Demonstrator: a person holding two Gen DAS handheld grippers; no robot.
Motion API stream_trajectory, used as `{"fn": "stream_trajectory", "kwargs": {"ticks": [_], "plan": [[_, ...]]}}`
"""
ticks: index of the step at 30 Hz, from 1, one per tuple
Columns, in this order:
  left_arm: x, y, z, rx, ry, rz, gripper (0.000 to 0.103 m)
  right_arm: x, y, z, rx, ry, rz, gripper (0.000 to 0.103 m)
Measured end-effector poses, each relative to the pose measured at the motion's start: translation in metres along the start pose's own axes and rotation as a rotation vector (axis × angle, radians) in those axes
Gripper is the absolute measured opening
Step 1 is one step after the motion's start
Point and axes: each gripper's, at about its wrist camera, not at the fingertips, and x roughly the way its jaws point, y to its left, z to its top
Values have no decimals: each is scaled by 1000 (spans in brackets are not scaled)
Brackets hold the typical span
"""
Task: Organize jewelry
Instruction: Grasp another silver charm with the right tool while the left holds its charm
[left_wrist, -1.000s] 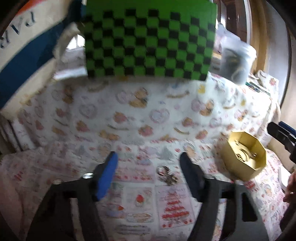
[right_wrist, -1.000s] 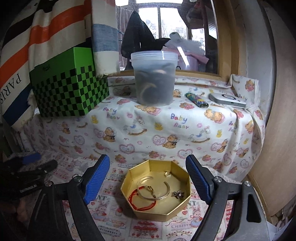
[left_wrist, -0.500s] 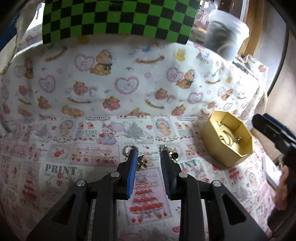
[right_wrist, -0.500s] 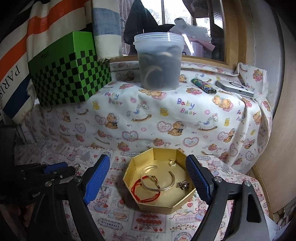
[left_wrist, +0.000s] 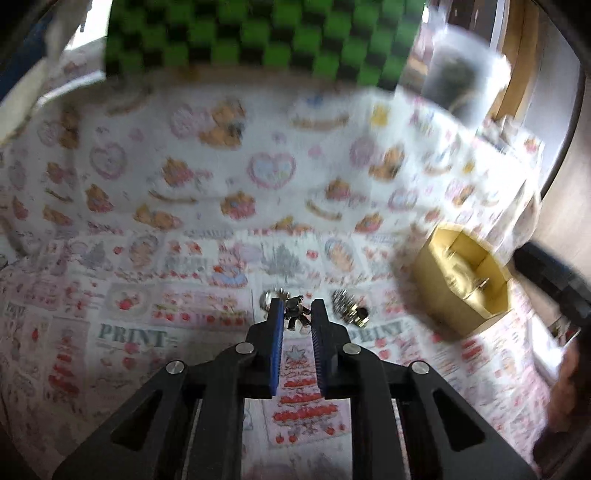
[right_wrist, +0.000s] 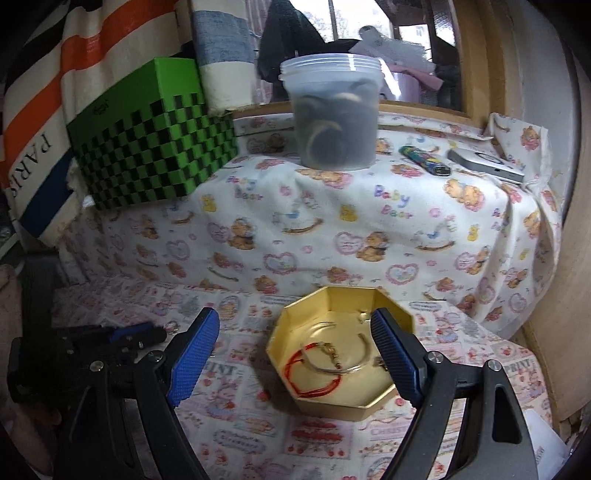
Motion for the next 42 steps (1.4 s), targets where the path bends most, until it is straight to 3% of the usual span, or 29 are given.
{"fn": "stream_trajectory", "kwargs": {"ticks": [3,6,9,13,16,19,22,25,35,42], "plan": [[-26,3,3,-28,-68,10,14,-5,4,0,27,-18,172,86],[-48,12,6,-68,-141,52,14,-2,14,-3,19,25,321,86],[-54,25,10,-100,-146,68,14,7,31,-9,-30,56,287,82],[-44,33,6,-92,-100,71,14,31,50,-18,-65,144,273,59],[-32,35,2,-101,-71,78,14,50,62,-20,-99,193,204,55],[-24,37,0,-88,-53,99,14,65,70,-21,-110,241,187,37],[-22,41,-1,-97,-47,106,14,77,75,-23,-114,262,166,32],[-22,44,0,-111,-47,105,14,90,78,-27,-108,282,150,18],[-33,53,2,-158,-91,116,14,114,72,-25,-77,297,120,9],[-45,47,3,-147,-114,114,14,74,63,-21,-96,237,128,9]]}}
